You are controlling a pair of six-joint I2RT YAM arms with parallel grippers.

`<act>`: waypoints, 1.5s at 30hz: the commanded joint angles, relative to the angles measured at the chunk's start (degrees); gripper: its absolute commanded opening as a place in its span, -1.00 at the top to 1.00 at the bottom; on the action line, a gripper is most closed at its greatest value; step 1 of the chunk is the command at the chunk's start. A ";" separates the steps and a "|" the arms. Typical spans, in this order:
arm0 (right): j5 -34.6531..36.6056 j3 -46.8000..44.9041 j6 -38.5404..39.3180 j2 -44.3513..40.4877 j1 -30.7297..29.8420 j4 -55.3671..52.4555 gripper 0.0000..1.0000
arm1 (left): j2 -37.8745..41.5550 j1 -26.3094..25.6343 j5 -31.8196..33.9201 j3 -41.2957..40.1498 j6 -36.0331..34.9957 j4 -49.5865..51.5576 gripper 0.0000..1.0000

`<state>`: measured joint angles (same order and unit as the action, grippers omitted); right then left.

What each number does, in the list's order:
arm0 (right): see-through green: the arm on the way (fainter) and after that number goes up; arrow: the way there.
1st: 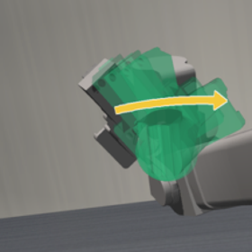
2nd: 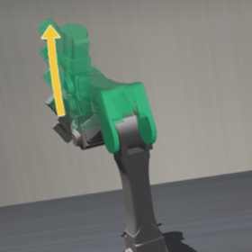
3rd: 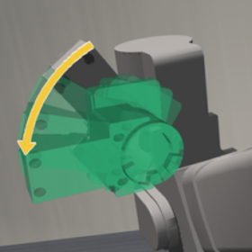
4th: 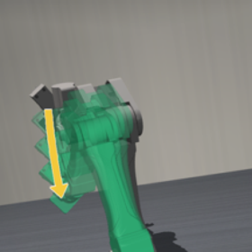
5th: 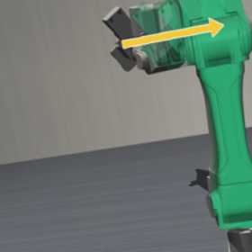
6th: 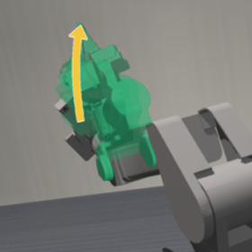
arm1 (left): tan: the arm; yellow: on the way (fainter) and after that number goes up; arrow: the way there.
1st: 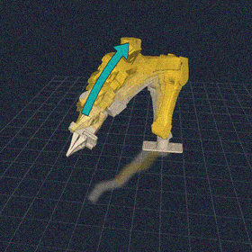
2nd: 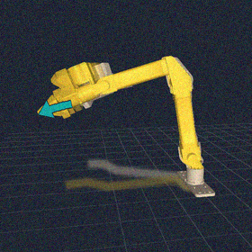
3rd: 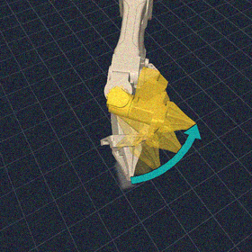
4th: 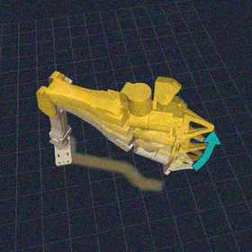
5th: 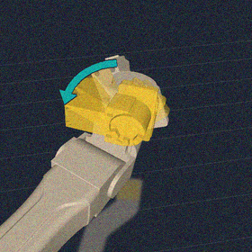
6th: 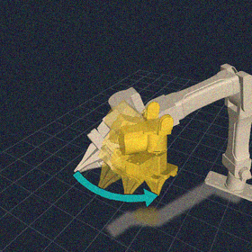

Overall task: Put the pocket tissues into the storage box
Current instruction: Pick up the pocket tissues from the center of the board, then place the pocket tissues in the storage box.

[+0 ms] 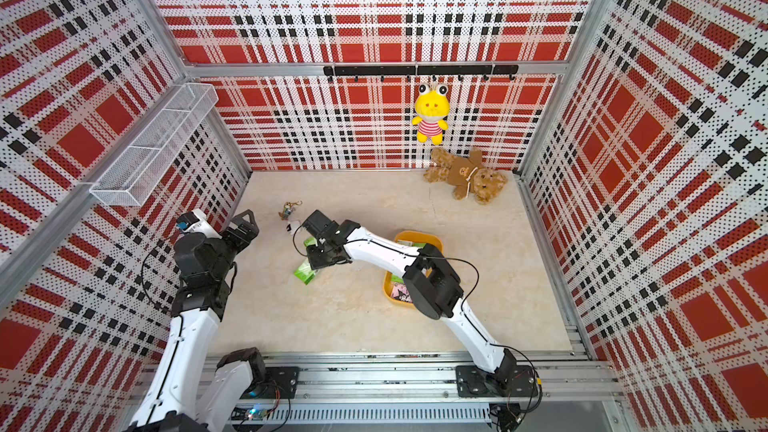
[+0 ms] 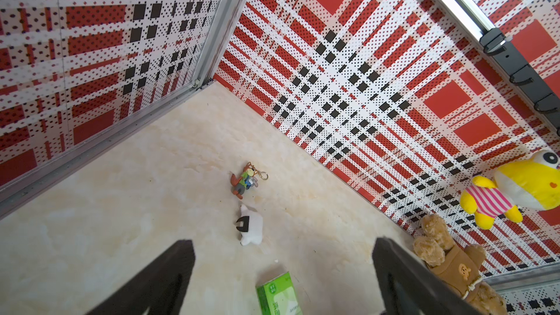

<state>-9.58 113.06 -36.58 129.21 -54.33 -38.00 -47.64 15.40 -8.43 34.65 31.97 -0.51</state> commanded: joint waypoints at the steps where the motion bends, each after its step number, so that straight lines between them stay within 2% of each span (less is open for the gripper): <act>1: -2.00 -6.02 -2.72 -8.31 3.06 7.70 1.00 | 0.26 0.39 -0.30 0.99 0.20 -0.02 -0.99; 9: 2.73 -22.28 -3.08 -24.69 8.00 7.46 1.00 | -0.07 0.42 -0.36 0.42 0.65 -0.19 -0.99; 18: 8.79 -44.66 -9.75 -48.97 11.96 8.18 1.00 | -0.78 -0.05 -1.22 -1.64 2.98 -2.79 -1.00; 23: 14.80 -51.19 -13.11 -57.52 12.88 5.26 1.00 | -0.88 -1.33 -0.51 -1.70 3.28 -3.00 -1.00; 27: 15.00 -58.81 -17.08 -62.57 15.81 4.01 1.00 | -0.61 -1.78 -0.13 -1.52 3.26 -3.00 -1.00; 34: 16.35 -66.64 -21.96 -65.40 17.47 3.95 1.00 | -0.83 -2.32 0.08 -1.26 3.28 -2.95 -1.00; 45: 14.65 -68.46 -22.84 -57.41 18.64 10.68 1.00 | -0.88 -2.80 0.73 -1.04 2.94 -2.57 -1.00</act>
<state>5.06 44.18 -58.67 70.28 -36.25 -30.74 -48.71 13.02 -8.43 33.65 35.16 -2.11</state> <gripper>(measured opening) 0.062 0.999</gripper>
